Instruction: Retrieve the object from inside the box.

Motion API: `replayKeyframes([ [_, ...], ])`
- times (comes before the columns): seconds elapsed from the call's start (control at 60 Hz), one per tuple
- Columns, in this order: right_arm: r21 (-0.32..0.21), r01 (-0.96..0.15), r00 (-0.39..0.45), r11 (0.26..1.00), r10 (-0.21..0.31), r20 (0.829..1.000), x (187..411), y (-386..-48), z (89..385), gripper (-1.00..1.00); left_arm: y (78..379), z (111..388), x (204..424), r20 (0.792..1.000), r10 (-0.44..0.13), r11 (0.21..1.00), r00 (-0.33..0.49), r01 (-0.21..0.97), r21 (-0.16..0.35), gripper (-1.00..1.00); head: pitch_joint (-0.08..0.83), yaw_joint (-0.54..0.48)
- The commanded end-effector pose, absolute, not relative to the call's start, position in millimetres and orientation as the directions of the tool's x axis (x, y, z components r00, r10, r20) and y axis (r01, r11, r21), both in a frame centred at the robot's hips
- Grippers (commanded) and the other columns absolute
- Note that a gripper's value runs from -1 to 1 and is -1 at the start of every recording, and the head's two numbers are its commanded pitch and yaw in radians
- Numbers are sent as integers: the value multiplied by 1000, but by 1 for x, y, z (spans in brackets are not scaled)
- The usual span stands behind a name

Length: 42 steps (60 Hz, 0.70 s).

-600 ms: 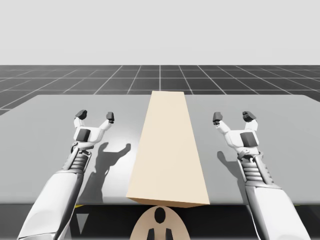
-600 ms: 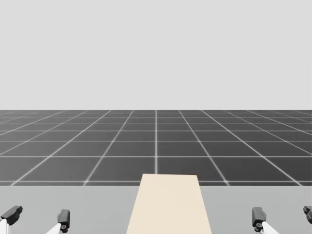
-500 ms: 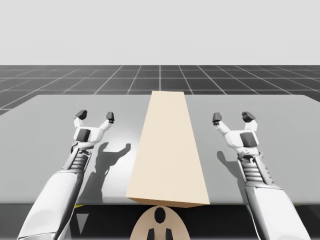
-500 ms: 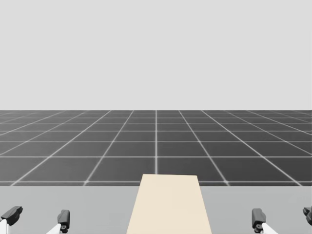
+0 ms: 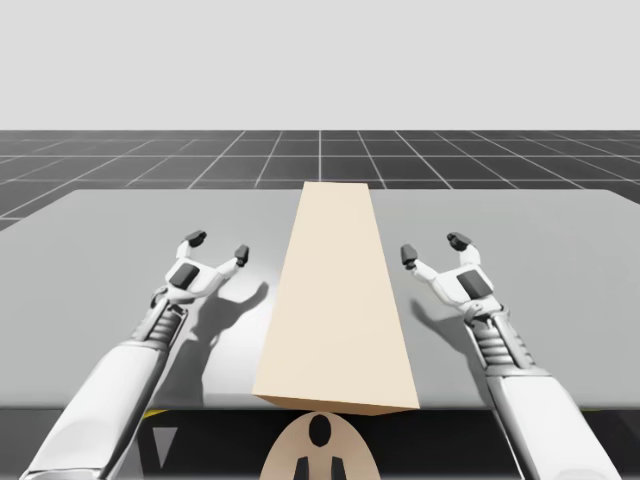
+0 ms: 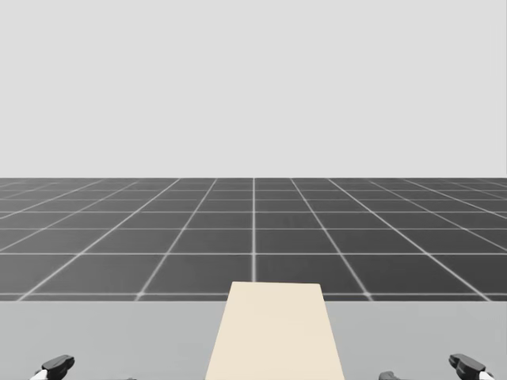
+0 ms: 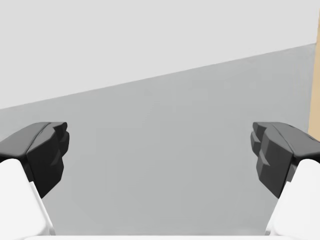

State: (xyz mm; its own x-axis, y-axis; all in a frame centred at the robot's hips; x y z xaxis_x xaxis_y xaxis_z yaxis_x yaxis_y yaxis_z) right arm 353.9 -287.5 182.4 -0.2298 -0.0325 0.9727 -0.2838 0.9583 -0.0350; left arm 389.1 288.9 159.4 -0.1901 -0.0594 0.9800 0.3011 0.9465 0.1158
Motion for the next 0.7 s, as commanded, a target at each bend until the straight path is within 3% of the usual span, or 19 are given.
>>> replayKeyframes([
  [0.017,-28,-436,-145,900,-39,989,350,-280,174,-1000,280,152,381,982,-104,880,-156,446,164,-1000,9,1],
  [0.133,-60,-588,-151,807,-37,988,338,-269,172,-1000,275,149,369,972,-130,791,-193,571,219,-1000,10,-1],
  [0.433,-75,-782,-137,619,-54,989,319,-247,167,-1000,268,145,352,966,-146,648,-214,717,257,-1000,13,-5],
  [0.5,-60,-817,-124,573,-74,989,314,-244,167,-1000,268,145,351,963,-159,634,-219,725,269,-1000,13,-7],
  [0.667,-67,-849,-115,524,-59,992,310,-236,162,-1000,267,144,350,962,-162,625,-220,731,272,-1000,14,-10],
  [0.7,-40,-854,-84,519,-61,995,309,-232,159,-1000,267,144,350,962,-162,625,-220,731,273,-1000,18,-11],
])
